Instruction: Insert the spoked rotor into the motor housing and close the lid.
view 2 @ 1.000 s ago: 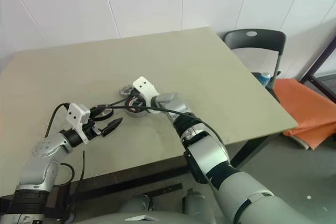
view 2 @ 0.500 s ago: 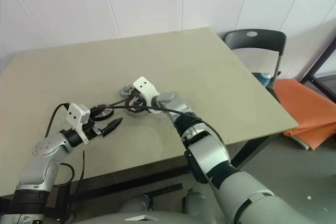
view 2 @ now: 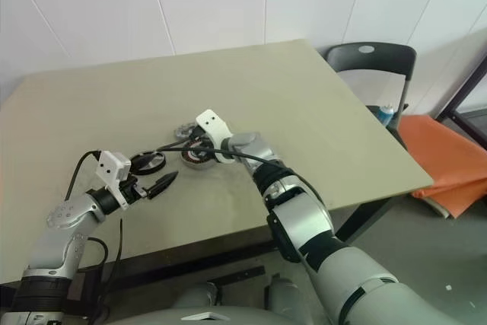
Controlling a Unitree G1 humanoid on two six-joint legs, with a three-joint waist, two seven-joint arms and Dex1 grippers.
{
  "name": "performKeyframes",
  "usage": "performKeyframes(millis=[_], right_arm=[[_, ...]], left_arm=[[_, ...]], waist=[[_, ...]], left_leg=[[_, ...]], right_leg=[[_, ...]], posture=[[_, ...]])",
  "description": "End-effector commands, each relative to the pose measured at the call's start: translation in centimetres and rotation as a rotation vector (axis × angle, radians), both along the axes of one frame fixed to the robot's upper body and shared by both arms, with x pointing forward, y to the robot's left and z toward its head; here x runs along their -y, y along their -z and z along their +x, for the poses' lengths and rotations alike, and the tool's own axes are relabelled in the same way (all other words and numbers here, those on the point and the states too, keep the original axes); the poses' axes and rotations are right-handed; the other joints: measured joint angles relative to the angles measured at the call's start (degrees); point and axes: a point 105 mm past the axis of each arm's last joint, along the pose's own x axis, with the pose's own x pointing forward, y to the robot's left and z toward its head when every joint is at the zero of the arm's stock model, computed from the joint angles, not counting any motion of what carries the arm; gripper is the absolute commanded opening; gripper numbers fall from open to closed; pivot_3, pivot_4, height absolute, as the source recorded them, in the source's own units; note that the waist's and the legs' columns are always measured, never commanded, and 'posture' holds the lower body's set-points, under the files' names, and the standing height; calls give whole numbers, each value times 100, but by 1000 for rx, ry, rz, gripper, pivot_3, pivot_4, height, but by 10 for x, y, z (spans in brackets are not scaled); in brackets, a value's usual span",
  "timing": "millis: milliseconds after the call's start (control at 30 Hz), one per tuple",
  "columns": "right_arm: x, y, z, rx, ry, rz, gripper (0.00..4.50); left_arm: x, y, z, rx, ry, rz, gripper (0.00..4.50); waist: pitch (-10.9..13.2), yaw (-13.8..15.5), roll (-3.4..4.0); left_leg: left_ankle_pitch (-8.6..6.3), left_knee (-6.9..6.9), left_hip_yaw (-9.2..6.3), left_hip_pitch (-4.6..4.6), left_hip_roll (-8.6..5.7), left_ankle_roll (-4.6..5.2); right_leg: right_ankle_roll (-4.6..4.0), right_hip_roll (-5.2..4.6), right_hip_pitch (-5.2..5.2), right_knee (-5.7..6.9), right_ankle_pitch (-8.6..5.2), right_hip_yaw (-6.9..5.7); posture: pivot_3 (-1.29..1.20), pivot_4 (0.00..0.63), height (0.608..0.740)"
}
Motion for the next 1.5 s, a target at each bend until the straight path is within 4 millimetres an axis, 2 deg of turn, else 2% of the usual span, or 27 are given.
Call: performKeyframes(millis=[33,467,633,1200,1500], right_arm=[[1,-12,8,32,21,10,701],[5,-8,7,18,18,-10,701],[-4,-15,4,-1,4,51,701],[-6,-13,1,-20,1,63,701],[-14,-16,-3,-33,-15,102,701]], left_arm=[[2,-16,1,57,10,-3,4500],[2,-16,1,55,12,-2,4500],[2,-14,1,48,12,-1,4500],[2,-10,-2,35,13,-3,4500],[2,-10,-1,33,10,-2,4500]], waist=[[0,0,0],[0,-14,0],[0,-13,0],[0,-14,1],[1,-14,1]], left_leg=[[0,0,0,0,0,0],[0,-1,0,1,1,0],[0,-1,1,0,1,0],[0,-1,1,0,1,0],[0,-2,1,-1,1,0]], right_leg=[[0,0,0,0,0,0],[0,1,-1,0,0,0],[0,0,0,0,0,0],[0,1,-1,0,0,0],[0,0,-2,0,0,0]], posture=[[0,0,740],[0,0,740],[0,0,740],[0,0,740],[0,0,740]])
